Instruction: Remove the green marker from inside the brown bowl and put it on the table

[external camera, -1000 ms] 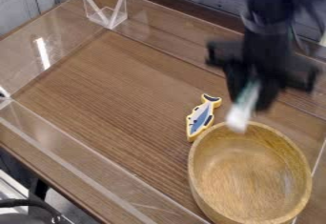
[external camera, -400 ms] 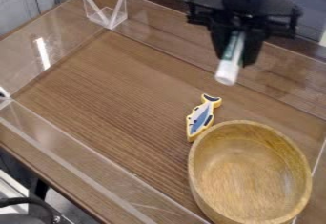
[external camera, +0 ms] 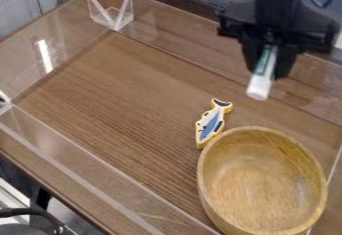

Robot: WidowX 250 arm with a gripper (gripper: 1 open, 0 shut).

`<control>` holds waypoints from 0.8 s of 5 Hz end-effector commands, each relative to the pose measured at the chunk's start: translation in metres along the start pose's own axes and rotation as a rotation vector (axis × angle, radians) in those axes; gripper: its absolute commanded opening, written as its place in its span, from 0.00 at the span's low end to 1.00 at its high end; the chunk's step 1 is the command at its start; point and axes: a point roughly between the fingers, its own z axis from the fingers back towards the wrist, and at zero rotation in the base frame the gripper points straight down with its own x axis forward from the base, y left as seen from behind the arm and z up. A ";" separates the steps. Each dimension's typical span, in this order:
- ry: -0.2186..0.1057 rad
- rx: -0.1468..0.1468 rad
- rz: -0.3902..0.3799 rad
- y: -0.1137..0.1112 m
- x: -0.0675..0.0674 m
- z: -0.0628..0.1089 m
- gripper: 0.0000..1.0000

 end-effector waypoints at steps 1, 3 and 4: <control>-0.050 -0.016 -0.007 -0.006 0.000 0.000 0.00; -0.086 -0.048 -0.021 -0.013 -0.002 -0.006 0.00; -0.103 -0.064 -0.026 -0.017 -0.001 -0.009 0.00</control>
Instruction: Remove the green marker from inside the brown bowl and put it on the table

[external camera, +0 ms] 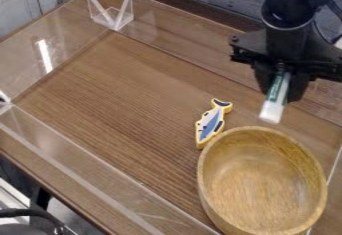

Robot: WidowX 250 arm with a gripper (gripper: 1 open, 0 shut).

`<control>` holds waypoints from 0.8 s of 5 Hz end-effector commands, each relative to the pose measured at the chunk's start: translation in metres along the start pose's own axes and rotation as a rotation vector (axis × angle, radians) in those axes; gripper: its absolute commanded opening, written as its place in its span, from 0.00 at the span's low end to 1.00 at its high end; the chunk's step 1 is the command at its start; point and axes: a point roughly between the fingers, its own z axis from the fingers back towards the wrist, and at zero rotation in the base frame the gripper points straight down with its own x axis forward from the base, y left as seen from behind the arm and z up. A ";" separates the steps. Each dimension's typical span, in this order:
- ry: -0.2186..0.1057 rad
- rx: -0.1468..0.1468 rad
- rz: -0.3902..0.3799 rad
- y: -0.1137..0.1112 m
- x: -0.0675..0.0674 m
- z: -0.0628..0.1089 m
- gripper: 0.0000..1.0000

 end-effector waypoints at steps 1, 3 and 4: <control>-0.047 -0.035 -0.013 -0.008 0.006 0.006 0.00; -0.072 -0.068 -0.028 -0.012 0.006 0.008 0.00; -0.085 -0.081 -0.030 -0.013 0.007 0.013 0.00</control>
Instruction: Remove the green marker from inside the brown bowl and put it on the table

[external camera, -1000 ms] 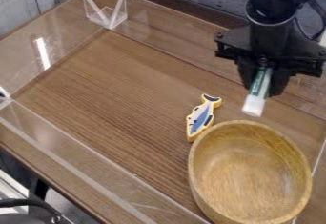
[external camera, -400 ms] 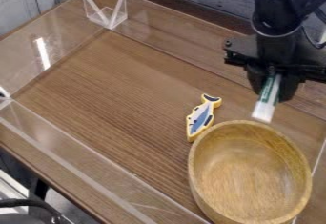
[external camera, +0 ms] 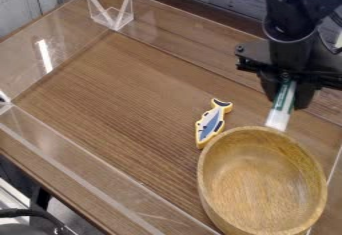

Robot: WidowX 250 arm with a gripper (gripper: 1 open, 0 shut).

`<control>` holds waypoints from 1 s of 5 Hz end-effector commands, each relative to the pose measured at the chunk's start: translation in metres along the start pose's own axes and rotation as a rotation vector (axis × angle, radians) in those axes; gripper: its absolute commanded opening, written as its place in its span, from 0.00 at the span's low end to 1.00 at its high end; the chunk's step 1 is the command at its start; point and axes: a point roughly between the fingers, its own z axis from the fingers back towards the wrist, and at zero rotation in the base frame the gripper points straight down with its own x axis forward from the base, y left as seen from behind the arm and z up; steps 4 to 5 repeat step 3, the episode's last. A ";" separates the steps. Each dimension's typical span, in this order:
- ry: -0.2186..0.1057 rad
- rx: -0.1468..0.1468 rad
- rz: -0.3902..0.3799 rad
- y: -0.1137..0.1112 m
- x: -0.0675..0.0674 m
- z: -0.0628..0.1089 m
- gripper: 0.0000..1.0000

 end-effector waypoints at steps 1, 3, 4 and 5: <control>-0.072 -0.042 -0.008 -0.006 0.011 0.022 0.00; -0.104 -0.067 -0.011 -0.006 0.010 0.027 0.00; -0.104 -0.067 -0.011 -0.006 0.010 0.027 0.00; -0.104 -0.067 -0.011 -0.006 0.010 0.027 0.00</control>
